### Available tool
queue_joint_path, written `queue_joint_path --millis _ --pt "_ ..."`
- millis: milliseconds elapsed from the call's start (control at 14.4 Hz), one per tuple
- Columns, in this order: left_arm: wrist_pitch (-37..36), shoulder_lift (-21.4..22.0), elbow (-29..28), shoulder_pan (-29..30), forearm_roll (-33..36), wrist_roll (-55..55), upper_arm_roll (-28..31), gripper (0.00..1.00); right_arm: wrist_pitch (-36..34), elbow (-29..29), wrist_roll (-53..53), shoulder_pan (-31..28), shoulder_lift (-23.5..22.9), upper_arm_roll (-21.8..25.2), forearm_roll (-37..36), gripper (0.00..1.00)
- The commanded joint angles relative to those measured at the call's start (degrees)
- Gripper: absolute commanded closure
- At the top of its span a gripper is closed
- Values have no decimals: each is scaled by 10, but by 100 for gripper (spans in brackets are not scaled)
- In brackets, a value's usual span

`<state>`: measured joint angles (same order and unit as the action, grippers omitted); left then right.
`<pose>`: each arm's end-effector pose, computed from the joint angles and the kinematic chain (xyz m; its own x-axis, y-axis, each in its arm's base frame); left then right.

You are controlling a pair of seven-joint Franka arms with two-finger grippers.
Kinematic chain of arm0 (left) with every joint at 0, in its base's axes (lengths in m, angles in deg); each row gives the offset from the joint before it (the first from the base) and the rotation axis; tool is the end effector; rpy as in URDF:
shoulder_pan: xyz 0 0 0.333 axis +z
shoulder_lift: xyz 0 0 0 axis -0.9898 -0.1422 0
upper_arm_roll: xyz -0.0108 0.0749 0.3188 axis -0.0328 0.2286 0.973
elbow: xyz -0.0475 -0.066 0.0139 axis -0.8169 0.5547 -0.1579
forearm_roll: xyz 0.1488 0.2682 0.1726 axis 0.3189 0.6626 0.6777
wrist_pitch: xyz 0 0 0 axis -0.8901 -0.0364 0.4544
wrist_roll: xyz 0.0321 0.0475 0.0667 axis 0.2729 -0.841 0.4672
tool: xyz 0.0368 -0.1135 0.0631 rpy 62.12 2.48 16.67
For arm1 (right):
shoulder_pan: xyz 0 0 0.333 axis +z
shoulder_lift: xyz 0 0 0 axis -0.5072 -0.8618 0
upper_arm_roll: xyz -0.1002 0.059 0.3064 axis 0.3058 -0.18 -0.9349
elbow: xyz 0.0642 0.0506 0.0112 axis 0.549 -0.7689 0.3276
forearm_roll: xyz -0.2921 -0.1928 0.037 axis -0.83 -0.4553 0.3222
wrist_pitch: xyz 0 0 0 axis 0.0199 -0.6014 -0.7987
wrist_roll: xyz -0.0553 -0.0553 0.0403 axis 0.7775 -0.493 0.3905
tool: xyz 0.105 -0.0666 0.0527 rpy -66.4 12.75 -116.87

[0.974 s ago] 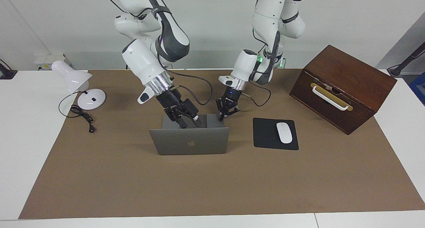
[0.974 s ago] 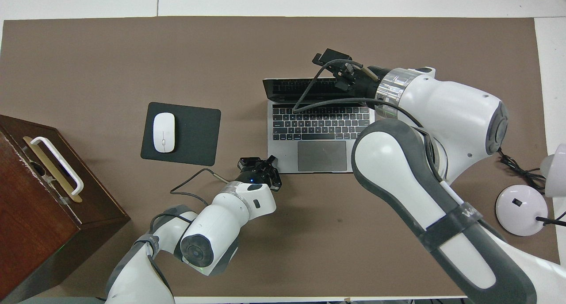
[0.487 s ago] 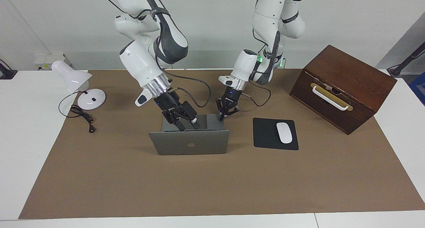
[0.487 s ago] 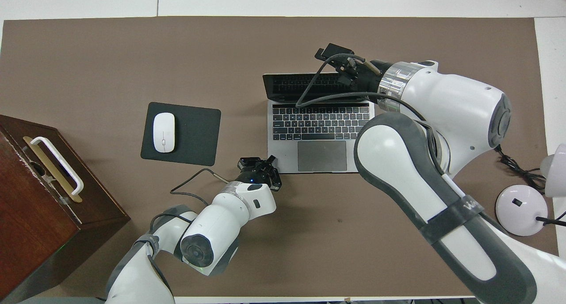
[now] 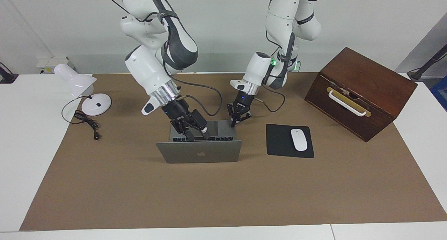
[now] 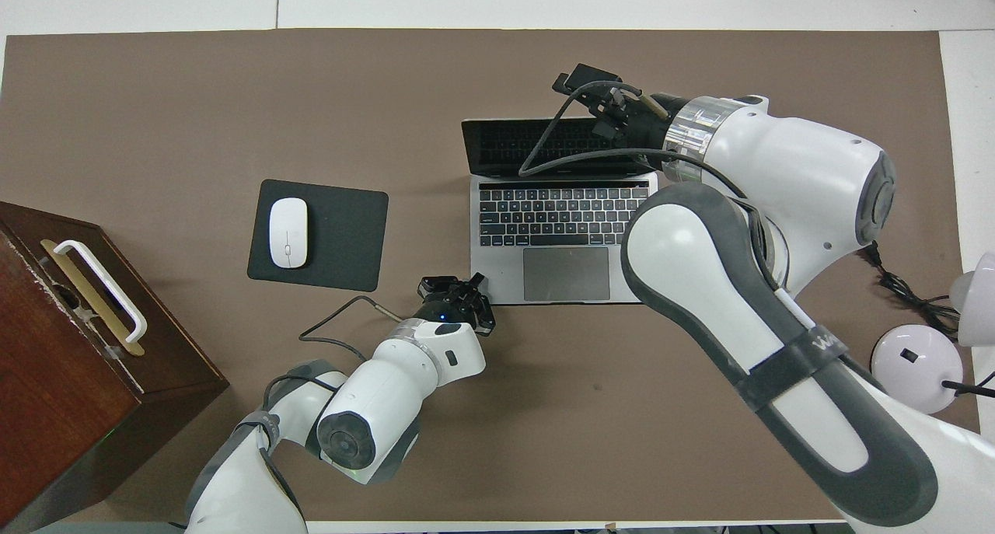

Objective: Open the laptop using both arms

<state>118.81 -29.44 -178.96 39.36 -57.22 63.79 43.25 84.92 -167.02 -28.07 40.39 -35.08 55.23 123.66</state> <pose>0.4004 -0.3449 0.2955 0.6000 -0.4450 0.6648 -0.6101 -0.7921 0.0203 0.6115 0.2121 0.4756 0.7989 -0.5821 0.1514 -0.3071 -0.6112 -0.7294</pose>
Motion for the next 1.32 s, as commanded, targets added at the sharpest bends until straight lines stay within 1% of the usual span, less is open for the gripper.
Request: queue_joint_path --millis 0,209,278,348,418,557,626,766,905,974,1044,1253 --pt "9 -29 10 -13 9 -1 9 100 -16 31 1 -13 -13 -2 -11 0" --pt "9 -28 10 -13 9 -1 9 100 -33 34 6 -13 -11 -1 -11 0" --pt "9 -28 10 -13 9 -1 9 100 -51 33 25 -10 -7 0 -17 0" --pt "9 -28 10 -13 9 -1 9 100 -69 28 59 -8 6 3 -38 0" --pt "9 -28 9 -13 9 -1 9 100 -99 23 108 -9 28 3 -79 0" --pt "9 -28 9 -13 9 -1 9 100 -182 27 227 -9 69 2 -169 0" --pt "9 -28 9 -13 9 -1 8 100 -220 28 277 -5 91 1 -203 0" --pt "9 -28 9 -13 8 -1 8 100 -301 30 325 -4 140 1 -225 0" --pt "9 -28 10 -13 2 -2 7 100 -398 32 319 -21 194 6 -226 0" --pt "9 -28 10 -13 0 -3 7 100 -443 33 306 -39 217 13 -233 0" --pt "9 -26 10 -13 -5 -5 7 100 -492 35 271 -52 239 16 -242 0" --pt "8 -17 10 -13 -8 -42 6 100 -613 34 109 -96 290 58 -259 0"
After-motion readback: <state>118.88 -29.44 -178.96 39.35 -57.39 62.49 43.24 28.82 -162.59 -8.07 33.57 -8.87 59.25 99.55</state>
